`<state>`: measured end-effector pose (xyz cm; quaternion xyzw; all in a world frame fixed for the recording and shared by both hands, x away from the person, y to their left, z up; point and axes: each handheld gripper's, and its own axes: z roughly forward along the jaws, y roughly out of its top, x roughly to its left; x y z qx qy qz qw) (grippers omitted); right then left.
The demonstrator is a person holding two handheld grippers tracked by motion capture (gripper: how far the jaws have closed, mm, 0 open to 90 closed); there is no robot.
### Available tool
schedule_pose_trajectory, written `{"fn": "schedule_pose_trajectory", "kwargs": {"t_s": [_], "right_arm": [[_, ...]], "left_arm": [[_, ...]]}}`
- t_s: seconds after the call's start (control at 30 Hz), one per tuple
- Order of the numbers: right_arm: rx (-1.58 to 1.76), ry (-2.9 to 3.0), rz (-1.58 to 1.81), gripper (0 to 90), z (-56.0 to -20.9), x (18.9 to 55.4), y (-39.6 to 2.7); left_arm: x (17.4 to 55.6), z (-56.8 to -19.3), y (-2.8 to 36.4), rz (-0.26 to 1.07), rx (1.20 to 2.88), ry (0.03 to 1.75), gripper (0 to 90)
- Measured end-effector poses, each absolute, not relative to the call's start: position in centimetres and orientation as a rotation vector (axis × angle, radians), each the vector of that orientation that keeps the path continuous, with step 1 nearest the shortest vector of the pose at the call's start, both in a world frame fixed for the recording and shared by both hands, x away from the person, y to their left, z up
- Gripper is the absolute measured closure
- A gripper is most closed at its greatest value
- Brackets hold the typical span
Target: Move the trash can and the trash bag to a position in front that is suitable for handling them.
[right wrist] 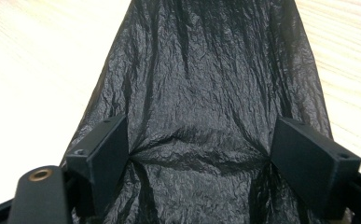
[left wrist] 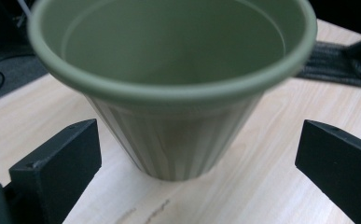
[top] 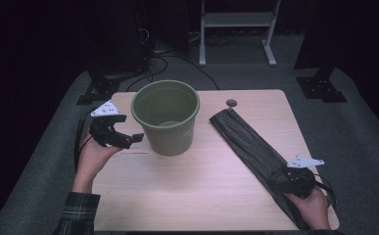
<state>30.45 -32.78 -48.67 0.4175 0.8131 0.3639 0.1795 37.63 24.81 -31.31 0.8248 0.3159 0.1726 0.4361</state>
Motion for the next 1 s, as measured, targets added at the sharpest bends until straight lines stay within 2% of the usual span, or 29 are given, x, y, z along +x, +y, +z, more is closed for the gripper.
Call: {"fn": "schedule_pose_trajectory", "kwargs": {"t_s": [0.47, 1.0], "right_arm": [[1.181, 2.298, 1.029, 17.9, -48.7, 30.4, -32.8], [1.179, 2.299, 1.028, 17.9, -48.7, 30.5, -32.8]], "left_arm": [[41.7, -29.2, 24.9, 0.444, 2.042, 0.815, 0.0], [45.1, -30.7, 24.6, 0.386, 2.053, 0.853, 0.1]]}}
